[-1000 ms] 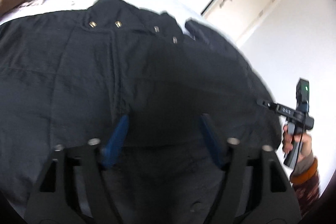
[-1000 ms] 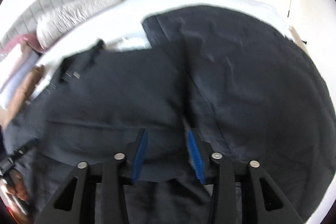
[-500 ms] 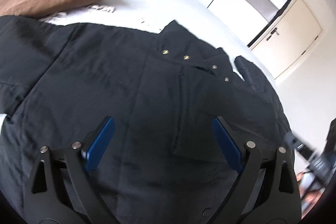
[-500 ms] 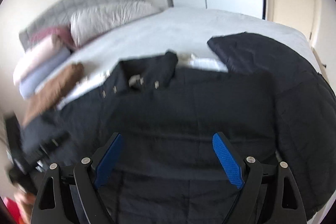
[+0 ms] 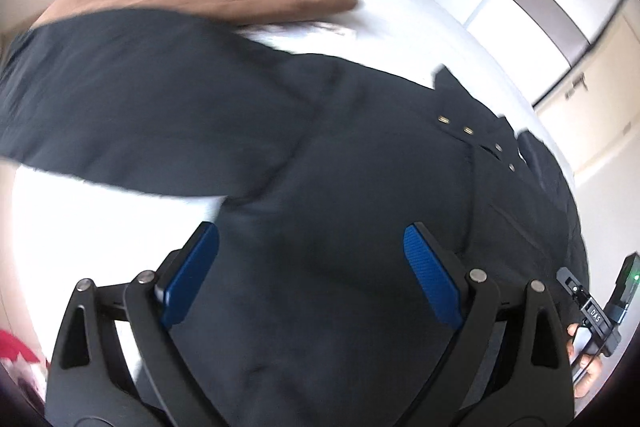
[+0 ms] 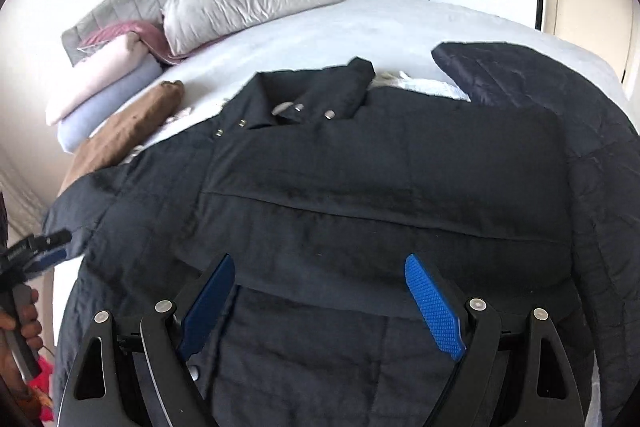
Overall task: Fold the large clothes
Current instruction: 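Grasp the sleeve with the left gripper and fold it toward the collar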
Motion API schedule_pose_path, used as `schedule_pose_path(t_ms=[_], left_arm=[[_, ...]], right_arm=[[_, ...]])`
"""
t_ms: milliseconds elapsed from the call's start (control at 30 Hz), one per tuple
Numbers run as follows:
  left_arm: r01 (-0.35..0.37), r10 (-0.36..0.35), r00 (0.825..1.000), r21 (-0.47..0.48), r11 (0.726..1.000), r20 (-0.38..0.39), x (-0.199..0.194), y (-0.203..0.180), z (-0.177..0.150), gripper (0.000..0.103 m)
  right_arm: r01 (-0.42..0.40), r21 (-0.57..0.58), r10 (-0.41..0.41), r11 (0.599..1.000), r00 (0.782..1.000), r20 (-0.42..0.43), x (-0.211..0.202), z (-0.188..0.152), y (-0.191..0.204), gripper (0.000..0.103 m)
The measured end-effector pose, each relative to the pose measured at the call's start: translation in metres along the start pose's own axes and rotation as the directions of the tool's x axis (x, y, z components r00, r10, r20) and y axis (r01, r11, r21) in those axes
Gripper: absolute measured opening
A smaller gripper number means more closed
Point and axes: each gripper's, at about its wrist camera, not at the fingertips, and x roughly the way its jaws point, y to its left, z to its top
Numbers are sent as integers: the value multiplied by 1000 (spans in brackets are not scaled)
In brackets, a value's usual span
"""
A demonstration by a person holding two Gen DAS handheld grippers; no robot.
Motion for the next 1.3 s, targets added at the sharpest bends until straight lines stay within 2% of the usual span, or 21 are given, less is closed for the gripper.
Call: schedule_pose_path(t_ms=[100,200,300,367,467,600,700,800,833,867,900,933,967,1033,1100,1167,1200,1300], left_arm=[[9,-10,1000,-116,993,-8,-11,55,-4,94],[28,-22,999,-259,966,26,-17,110,-8,94],[46,-22,997,-339,940,75,-17,149,-10,94],[68,-35,995,-383,921,94,-12,168,-11,93],[161,-92,980,-427,890,179,-8,188,-9,93],[196,-83,962,-453,869,259,-2,203,3,91],[190,-26,949,-508,840,313,5,216,10,83],[165,42,942,-569,805,333,8,224,19,68],[143,70,943,-587,797,325,7,226,22,54],[100,114,947,-611,786,301,6,228,26,33],[64,146,950,-627,776,277,4,231,32,25],[48,164,947,-628,777,275,-1,227,37,16],[32,193,935,-611,791,299,-11,219,41,14],[-32,256,896,-523,852,363,-33,191,50,13],[-116,298,842,-388,914,451,-56,150,56,12],[-132,262,805,-270,954,532,-73,115,59,11],[-125,230,793,-219,968,564,-81,99,60,11],[-91,111,775,-64,994,622,-95,47,57,11]], right_arm=[[-6,-34,7,999,1000,28,-7,0,9,88],[-35,-34,35,999,999,14,-3,0,15,88],[-34,-42,34,999,999,-4,4,-1,19,88],[-31,-43,31,999,999,-10,8,-3,20,88],[-51,-14,51,999,999,-20,13,-4,17,88],[-77,49,79,996,996,-36,21,-5,9,88],[-80,62,82,995,996,-40,24,-5,6,88],[-73,65,75,995,997,-31,24,-5,4,88],[-74,64,76,995,997,-30,24,-5,4,88],[-74,65,76,995,997,-30,25,-5,3,88],[-73,65,75,995,997,-31,25,-6,3,88],[-72,66,74,995,997,-31,25,-5,3,88],[-69,68,71,995,997,-32,25,-5,3,88],[-62,71,64,996,997,-31,25,-5,1,88],[-61,74,64,995,998,-31,25,-5,1,88],[-62,72,64,995,997,-31,25,-5,2,88],[-61,71,64,996,997,-31,25,-5,2,88],[-60,64,62,996,997,-34,26,-5,3,88]])
